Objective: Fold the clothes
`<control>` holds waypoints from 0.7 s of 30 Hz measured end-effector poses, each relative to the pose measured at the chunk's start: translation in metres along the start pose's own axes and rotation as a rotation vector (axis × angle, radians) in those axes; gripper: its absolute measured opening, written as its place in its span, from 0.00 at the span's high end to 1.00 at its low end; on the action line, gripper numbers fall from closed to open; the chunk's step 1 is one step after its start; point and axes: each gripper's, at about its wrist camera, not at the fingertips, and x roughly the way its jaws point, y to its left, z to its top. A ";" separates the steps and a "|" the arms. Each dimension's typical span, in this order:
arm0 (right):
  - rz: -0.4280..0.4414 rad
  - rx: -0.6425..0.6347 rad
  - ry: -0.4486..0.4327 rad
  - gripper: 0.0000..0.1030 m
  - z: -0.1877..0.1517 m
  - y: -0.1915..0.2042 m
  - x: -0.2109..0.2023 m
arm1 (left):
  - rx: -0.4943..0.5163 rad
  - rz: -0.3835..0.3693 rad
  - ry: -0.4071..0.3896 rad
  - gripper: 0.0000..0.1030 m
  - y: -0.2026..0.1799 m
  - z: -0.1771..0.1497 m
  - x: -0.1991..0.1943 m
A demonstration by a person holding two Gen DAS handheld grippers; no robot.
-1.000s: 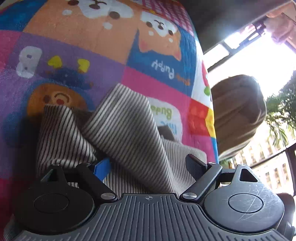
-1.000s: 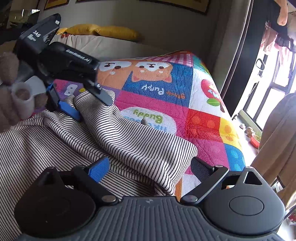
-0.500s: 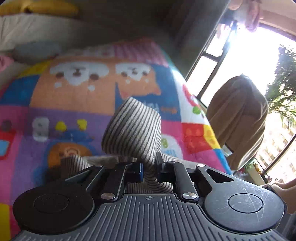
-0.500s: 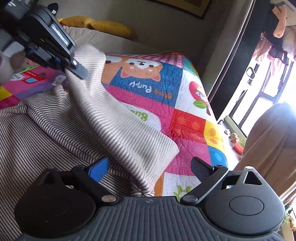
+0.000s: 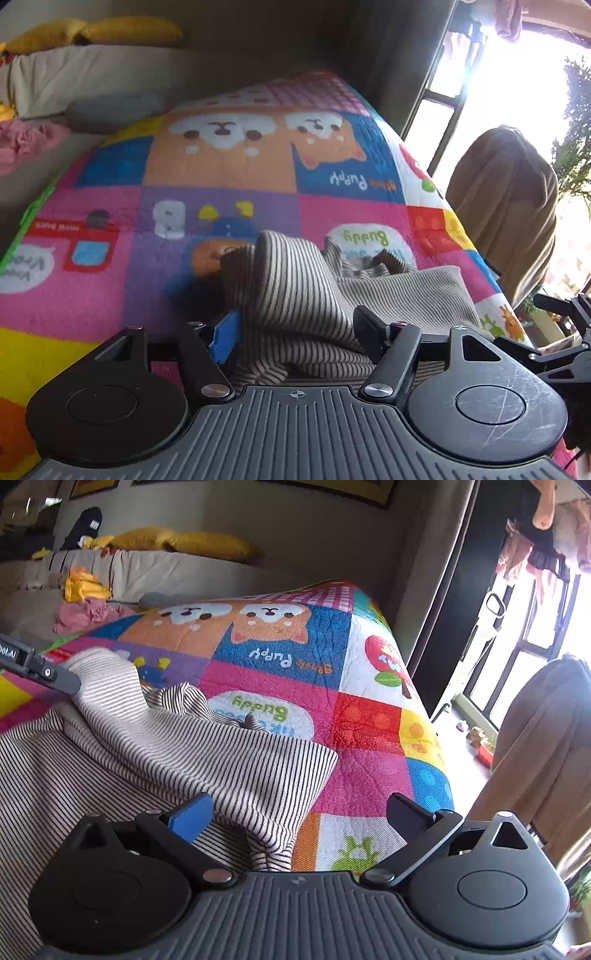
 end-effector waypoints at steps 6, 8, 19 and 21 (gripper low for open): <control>-0.027 0.045 -0.001 0.02 0.005 -0.003 0.014 | 0.034 -0.068 0.025 0.14 -0.005 0.003 0.013; -0.023 0.064 0.013 0.02 0.003 -0.004 0.021 | 0.059 -0.067 0.036 0.23 -0.010 0.003 0.019; -0.105 0.016 0.059 0.00 -0.002 -0.002 0.041 | 0.103 -0.030 -0.092 0.86 -0.014 0.041 -0.014; -0.119 0.013 0.078 0.00 -0.004 -0.003 0.047 | 0.090 0.024 -0.084 0.71 -0.005 0.043 -0.012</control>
